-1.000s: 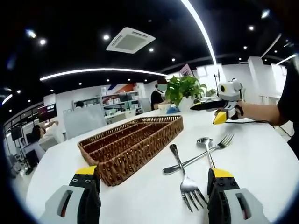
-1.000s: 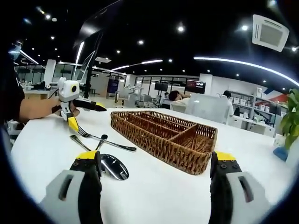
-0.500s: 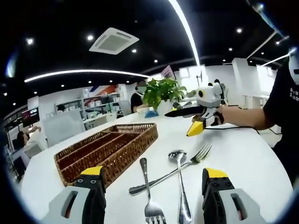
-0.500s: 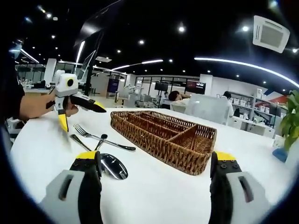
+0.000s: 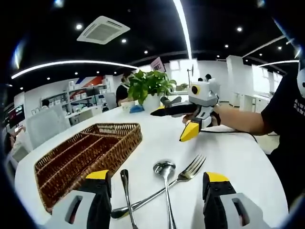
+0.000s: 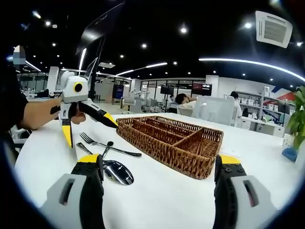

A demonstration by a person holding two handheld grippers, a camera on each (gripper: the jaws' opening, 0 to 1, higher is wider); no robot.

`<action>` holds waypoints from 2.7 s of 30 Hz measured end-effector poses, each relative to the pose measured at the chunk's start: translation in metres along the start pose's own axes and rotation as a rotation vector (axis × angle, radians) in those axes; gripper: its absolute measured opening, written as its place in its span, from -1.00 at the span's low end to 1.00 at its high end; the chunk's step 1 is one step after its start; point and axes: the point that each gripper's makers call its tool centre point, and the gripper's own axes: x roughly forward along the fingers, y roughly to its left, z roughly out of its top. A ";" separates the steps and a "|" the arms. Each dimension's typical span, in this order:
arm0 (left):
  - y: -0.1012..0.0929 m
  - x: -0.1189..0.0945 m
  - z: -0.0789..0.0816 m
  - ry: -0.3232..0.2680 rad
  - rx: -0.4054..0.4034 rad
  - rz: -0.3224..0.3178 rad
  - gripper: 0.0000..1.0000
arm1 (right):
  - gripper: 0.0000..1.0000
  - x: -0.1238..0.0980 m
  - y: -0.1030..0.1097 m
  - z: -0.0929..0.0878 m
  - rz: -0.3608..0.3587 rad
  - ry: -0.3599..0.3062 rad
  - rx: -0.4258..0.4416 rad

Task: Arrange the knives, forks, and spoons in their matching storage slots by inserting each utensil handle-first until every utensil is classified and aligned in the correct compartment

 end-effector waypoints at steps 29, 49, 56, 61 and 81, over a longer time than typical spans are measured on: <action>-0.013 0.026 -0.024 0.063 -0.068 -0.014 -0.22 | 1.00 -0.010 0.003 -0.004 0.095 0.007 -0.032; -0.007 0.041 -0.031 0.120 -0.135 0.041 -0.67 | 1.00 -0.009 0.005 -0.004 0.088 0.005 -0.053; -0.012 0.045 -0.034 0.146 -0.137 0.018 -0.82 | 1.00 -0.008 0.006 -0.006 0.092 0.011 -0.053; -0.013 0.045 -0.034 0.155 -0.148 0.008 -0.91 | 0.99 -0.008 0.006 -0.005 0.095 0.011 -0.055; -0.012 0.048 -0.036 0.170 -0.137 -0.008 -0.95 | 0.99 -0.008 0.004 -0.005 0.091 0.005 -0.045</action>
